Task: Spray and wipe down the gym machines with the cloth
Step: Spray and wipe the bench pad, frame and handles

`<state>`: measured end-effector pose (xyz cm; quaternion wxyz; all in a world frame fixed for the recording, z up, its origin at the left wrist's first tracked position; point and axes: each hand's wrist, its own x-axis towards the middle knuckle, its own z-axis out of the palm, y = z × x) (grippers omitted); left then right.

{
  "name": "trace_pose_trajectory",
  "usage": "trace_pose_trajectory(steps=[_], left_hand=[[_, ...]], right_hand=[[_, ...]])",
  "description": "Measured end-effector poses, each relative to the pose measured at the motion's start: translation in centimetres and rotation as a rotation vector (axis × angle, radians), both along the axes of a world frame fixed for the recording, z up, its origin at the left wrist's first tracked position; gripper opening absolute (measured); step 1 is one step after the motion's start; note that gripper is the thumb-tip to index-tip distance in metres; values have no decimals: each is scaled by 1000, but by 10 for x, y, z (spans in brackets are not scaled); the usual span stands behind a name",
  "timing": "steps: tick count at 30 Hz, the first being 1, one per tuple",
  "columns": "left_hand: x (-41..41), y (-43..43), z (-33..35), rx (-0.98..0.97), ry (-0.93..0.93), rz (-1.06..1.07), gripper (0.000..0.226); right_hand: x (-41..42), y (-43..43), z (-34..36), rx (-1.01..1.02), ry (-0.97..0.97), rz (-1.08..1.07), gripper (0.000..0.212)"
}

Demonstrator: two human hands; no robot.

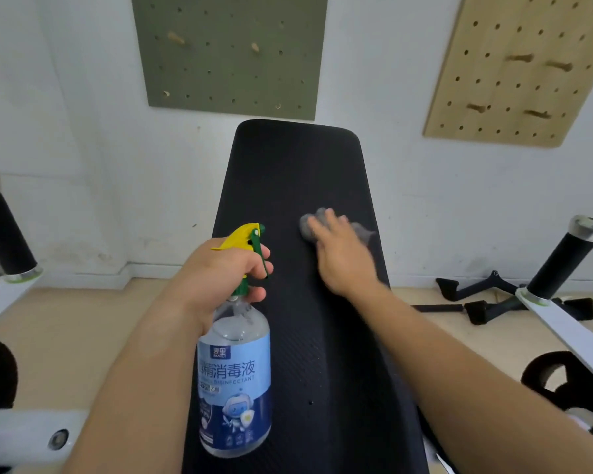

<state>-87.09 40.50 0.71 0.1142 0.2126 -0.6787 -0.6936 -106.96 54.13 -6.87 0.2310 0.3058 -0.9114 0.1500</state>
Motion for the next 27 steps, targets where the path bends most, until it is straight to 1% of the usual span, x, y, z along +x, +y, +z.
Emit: trace_pose_trajectory(steps=[3, 4, 5, 6, 7, 8, 11, 13, 15, 18, 20, 21, 23, 27], left_hand=[[6, -13, 2, 44, 20, 36, 28], [8, -17, 1, 62, 22, 45, 29], [11, -20, -1, 75, 17, 53, 30], [13, -23, -3, 78, 7, 57, 29], [15, -25, -5, 76, -5, 56, 29], [17, -28, -7, 73, -15, 54, 29], [21, -34, -13, 85, -18, 54, 29], [22, -38, -15, 94, -19, 56, 29], [20, -45, -14, 97, -18, 63, 29], [20, -53, -13, 70, -23, 61, 28], [21, -55, -15, 58, -36, 53, 29], [21, -55, -16, 64, -42, 51, 30], [21, -55, -18, 75, -54, 51, 30], [21, -53, -21, 69, -59, 47, 30]], right_hand=[[74, -28, -40, 137, -9, 429, 57], [87, -30, -43, 179, -19, 531, 57], [87, -30, -37, 207, -34, 586, 57], [75, -32, -27, 224, -32, 573, 56], [55, -34, -14, 217, -33, 508, 56], [30, -39, 2, 190, -42, 419, 55], [-35, -52, 52, 60, -149, 128, 49], [-34, -68, 56, 35, -114, 41, 48], [-4, -82, 39, 69, -57, 123, 49], [56, -78, -1, 172, -22, 441, 51], [70, -68, -7, 239, -32, 580, 50], [62, -67, 0, 273, -31, 593, 50], [34, -81, 22, 289, -24, 516, 51], [-10, -126, 58, 173, -92, 258, 49]])
